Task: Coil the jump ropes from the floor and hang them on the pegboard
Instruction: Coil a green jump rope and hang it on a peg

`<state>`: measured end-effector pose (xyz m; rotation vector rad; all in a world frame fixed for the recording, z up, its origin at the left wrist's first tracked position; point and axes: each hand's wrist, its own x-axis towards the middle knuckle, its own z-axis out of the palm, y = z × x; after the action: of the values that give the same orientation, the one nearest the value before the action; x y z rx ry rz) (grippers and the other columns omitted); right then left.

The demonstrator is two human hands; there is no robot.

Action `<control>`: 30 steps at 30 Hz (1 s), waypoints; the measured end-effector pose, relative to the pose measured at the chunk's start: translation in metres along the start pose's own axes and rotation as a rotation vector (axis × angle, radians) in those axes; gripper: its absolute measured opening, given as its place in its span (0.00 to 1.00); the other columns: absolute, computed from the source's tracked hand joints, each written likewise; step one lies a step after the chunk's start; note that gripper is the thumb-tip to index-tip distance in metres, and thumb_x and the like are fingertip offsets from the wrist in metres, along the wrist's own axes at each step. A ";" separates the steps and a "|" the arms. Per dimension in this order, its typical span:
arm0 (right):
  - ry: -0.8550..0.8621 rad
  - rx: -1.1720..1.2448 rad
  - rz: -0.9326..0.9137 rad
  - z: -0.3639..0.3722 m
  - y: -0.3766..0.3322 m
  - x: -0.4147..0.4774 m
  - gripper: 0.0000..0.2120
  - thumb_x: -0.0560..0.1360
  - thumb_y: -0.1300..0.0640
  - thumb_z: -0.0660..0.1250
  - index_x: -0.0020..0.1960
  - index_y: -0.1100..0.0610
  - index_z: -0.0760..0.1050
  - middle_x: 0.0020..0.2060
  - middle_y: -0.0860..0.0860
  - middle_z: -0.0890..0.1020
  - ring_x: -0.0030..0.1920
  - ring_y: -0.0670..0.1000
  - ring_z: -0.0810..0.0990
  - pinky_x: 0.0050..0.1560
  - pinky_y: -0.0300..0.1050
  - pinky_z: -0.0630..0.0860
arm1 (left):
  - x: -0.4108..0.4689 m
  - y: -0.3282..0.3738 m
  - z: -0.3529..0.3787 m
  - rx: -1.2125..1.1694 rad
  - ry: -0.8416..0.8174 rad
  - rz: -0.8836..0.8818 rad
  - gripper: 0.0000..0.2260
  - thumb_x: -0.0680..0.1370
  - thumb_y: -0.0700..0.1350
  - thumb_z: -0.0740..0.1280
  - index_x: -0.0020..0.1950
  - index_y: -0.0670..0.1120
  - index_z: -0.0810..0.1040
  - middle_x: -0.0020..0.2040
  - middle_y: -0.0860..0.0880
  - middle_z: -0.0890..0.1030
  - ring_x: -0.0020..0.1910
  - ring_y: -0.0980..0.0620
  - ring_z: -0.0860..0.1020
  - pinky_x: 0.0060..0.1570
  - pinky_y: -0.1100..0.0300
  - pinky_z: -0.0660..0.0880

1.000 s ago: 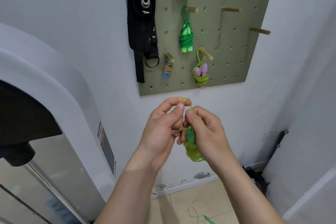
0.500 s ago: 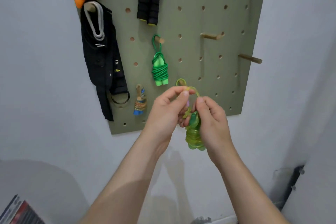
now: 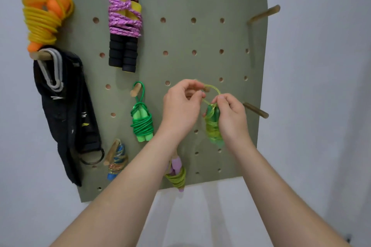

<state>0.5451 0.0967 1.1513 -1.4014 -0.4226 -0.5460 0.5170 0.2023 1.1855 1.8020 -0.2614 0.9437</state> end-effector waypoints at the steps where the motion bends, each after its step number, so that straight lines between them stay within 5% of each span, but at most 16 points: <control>1: 0.005 -0.016 0.002 0.001 0.003 0.007 0.13 0.78 0.54 0.58 0.35 0.51 0.72 0.33 0.54 0.75 0.42 0.66 0.79 0.40 0.48 0.74 | 0.007 -0.002 0.002 0.084 0.000 0.034 0.09 0.75 0.36 0.65 0.45 0.50 0.78 0.40 0.50 0.84 0.41 0.54 0.82 0.51 0.55 0.78; 5: -0.015 -0.070 0.063 0.007 0.014 0.028 0.13 0.79 0.61 0.58 0.36 0.56 0.71 0.31 0.51 0.71 0.31 0.49 0.69 0.31 0.38 0.66 | 0.025 -0.011 0.008 0.341 0.000 0.085 0.09 0.76 0.37 0.64 0.50 0.48 0.80 0.40 0.52 0.82 0.44 0.52 0.81 0.51 0.62 0.74; 10: -0.092 -0.049 0.167 0.017 0.024 0.050 0.10 0.78 0.62 0.60 0.40 0.59 0.76 0.34 0.54 0.73 0.33 0.47 0.69 0.27 0.33 0.65 | 0.048 -0.026 0.013 0.524 -0.066 0.109 0.12 0.78 0.38 0.62 0.60 0.46 0.78 0.53 0.48 0.83 0.55 0.48 0.78 0.54 0.66 0.66; 12: -0.054 -0.163 0.139 0.023 0.030 0.061 0.07 0.77 0.61 0.61 0.49 0.59 0.78 0.43 0.53 0.78 0.42 0.49 0.76 0.40 0.32 0.73 | 0.056 -0.030 0.015 0.628 -0.184 0.094 0.18 0.78 0.39 0.60 0.68 0.46 0.72 0.60 0.44 0.78 0.61 0.45 0.74 0.60 0.61 0.65; 14: -0.025 -0.354 0.071 0.026 0.035 0.066 0.14 0.77 0.58 0.63 0.62 0.56 0.73 0.56 0.53 0.72 0.53 0.53 0.76 0.59 0.44 0.73 | 0.063 -0.034 0.016 0.719 -0.290 0.042 0.23 0.78 0.41 0.59 0.73 0.49 0.65 0.63 0.43 0.71 0.65 0.43 0.67 0.64 0.54 0.64; 15: -0.031 -0.395 0.036 0.028 0.037 0.066 0.17 0.76 0.57 0.64 0.64 0.54 0.70 0.58 0.53 0.69 0.54 0.54 0.76 0.60 0.49 0.72 | 0.065 -0.037 0.016 0.737 -0.324 0.006 0.25 0.77 0.41 0.60 0.74 0.52 0.62 0.63 0.43 0.68 0.65 0.43 0.64 0.65 0.52 0.63; 21: -0.156 -0.535 -0.144 0.027 0.055 0.060 0.16 0.72 0.59 0.67 0.59 0.54 0.72 0.51 0.53 0.71 0.52 0.54 0.75 0.55 0.52 0.73 | 0.065 -0.051 0.011 0.547 -0.148 0.081 0.27 0.72 0.33 0.60 0.71 0.49 0.70 0.53 0.46 0.74 0.56 0.46 0.74 0.58 0.64 0.66; 26: -0.203 -0.583 -0.224 0.030 0.062 0.063 0.15 0.74 0.60 0.64 0.61 0.56 0.74 0.50 0.51 0.72 0.50 0.54 0.76 0.53 0.51 0.74 | 0.061 -0.056 0.016 0.559 -0.274 0.081 0.31 0.72 0.34 0.60 0.76 0.45 0.61 0.62 0.43 0.73 0.63 0.45 0.71 0.64 0.56 0.66; 30: -0.163 -0.368 -0.121 0.029 0.066 0.069 0.16 0.72 0.66 0.66 0.59 0.56 0.75 0.50 0.53 0.76 0.43 0.48 0.76 0.50 0.44 0.75 | 0.065 -0.058 0.012 0.427 -0.293 0.011 0.32 0.73 0.33 0.63 0.76 0.47 0.61 0.61 0.45 0.74 0.59 0.47 0.74 0.64 0.57 0.68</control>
<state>0.6404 0.1233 1.1424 -1.7897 -0.5609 -0.6317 0.5993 0.2329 1.1896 2.3390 -0.2653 0.7796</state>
